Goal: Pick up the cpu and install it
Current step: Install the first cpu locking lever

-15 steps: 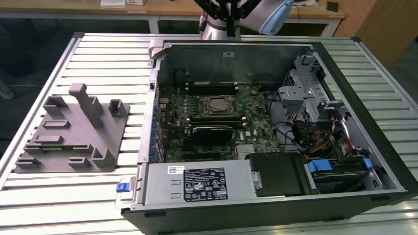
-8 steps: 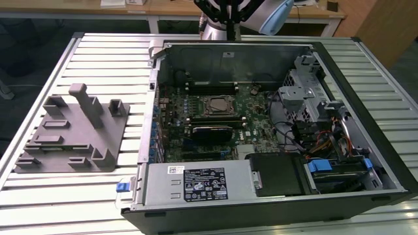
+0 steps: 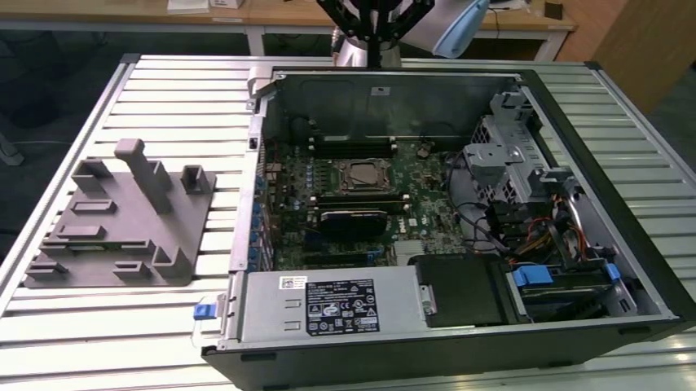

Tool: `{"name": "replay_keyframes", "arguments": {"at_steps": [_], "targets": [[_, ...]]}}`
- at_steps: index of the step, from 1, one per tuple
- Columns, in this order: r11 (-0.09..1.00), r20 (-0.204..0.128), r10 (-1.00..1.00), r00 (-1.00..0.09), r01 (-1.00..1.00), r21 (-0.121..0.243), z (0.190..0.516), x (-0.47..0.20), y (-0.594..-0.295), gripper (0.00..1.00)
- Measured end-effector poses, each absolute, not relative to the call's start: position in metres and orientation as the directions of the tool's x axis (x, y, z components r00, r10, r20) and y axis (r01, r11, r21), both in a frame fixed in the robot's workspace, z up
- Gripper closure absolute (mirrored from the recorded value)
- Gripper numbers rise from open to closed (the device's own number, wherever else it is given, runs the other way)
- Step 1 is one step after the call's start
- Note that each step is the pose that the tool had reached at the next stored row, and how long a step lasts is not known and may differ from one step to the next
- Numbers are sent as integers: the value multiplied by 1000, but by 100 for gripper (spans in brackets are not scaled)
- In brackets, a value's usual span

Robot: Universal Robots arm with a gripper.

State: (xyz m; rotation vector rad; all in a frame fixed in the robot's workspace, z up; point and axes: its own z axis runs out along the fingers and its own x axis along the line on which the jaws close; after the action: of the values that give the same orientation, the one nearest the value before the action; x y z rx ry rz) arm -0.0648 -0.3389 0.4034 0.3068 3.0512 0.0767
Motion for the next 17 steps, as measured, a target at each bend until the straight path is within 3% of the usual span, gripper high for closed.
{"name": "replay_keyframes", "arguments": {"at_steps": [5,17], "targets": [[979,11,200,-980,201,41,403,-63,-339,89],[979,15,200,-980,201,40,397,-63,-339,89]]}}
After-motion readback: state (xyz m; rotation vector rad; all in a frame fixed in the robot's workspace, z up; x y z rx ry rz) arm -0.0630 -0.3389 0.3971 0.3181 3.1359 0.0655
